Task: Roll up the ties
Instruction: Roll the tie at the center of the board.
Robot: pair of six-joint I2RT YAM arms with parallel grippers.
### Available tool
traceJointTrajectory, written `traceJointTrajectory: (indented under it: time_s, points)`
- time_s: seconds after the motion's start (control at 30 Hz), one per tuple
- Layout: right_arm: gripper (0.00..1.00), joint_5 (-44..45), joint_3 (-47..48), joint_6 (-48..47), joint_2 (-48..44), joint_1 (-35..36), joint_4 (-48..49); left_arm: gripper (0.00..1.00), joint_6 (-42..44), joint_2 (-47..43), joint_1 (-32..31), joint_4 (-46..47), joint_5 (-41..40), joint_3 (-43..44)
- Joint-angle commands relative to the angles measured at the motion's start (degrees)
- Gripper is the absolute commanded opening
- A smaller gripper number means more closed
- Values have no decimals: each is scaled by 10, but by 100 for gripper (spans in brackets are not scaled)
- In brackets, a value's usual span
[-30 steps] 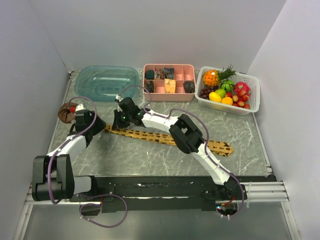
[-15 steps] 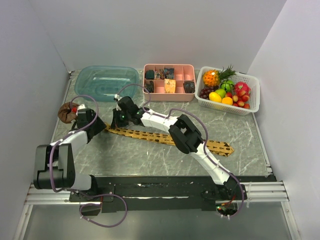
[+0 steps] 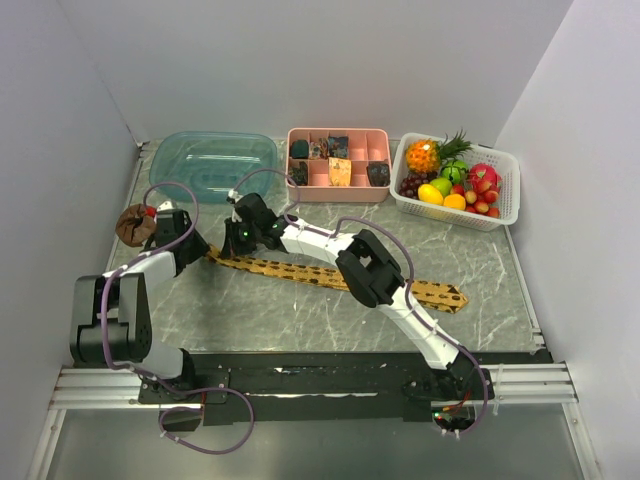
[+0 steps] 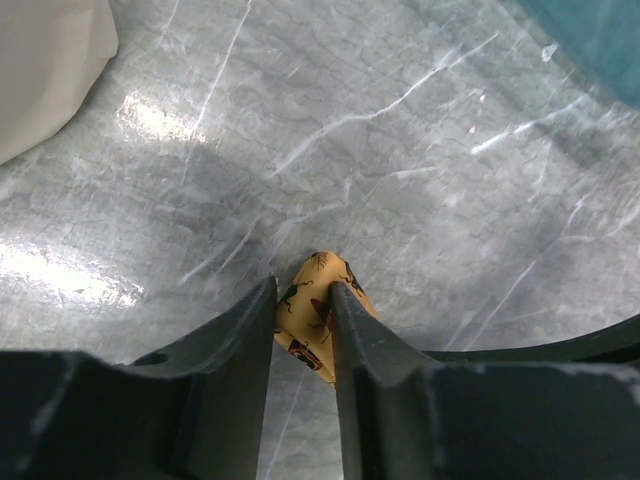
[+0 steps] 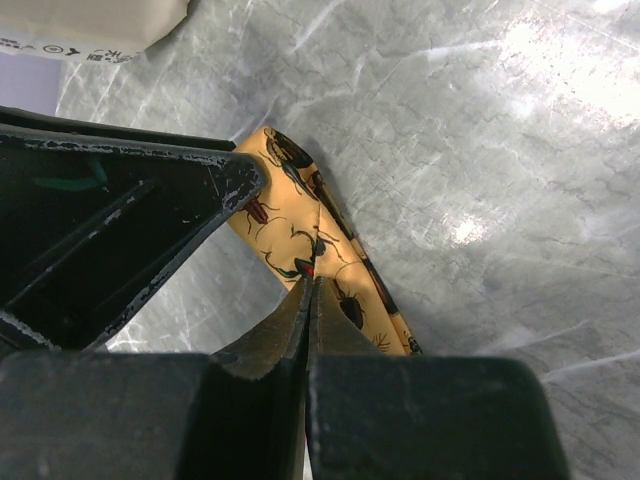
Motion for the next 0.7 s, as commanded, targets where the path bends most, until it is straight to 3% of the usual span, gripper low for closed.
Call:
traceJointTrajectory:
  time_s: [0.0, 0.13, 0.3, 0.4, 0.67]
  points:
    - [0, -3, 16, -8, -7, -6, 6, 30, 14, 5, 0, 8, 1, 22]
    - [0, 4, -3, -15, -29, -6, 13, 18, 18, -1, 0, 15, 7, 19]
    - [0, 14, -31, -20, -70, -7, 22, 12, 20, -19, 0, 29, 11, 5]
    - [0, 19, -47, -23, -88, -8, 26, 2, 21, -33, -1, 31, 11, 0]
    - [0, 19, -63, -26, -87, -8, 26, 1, 27, -75, -26, 35, -5, -15]
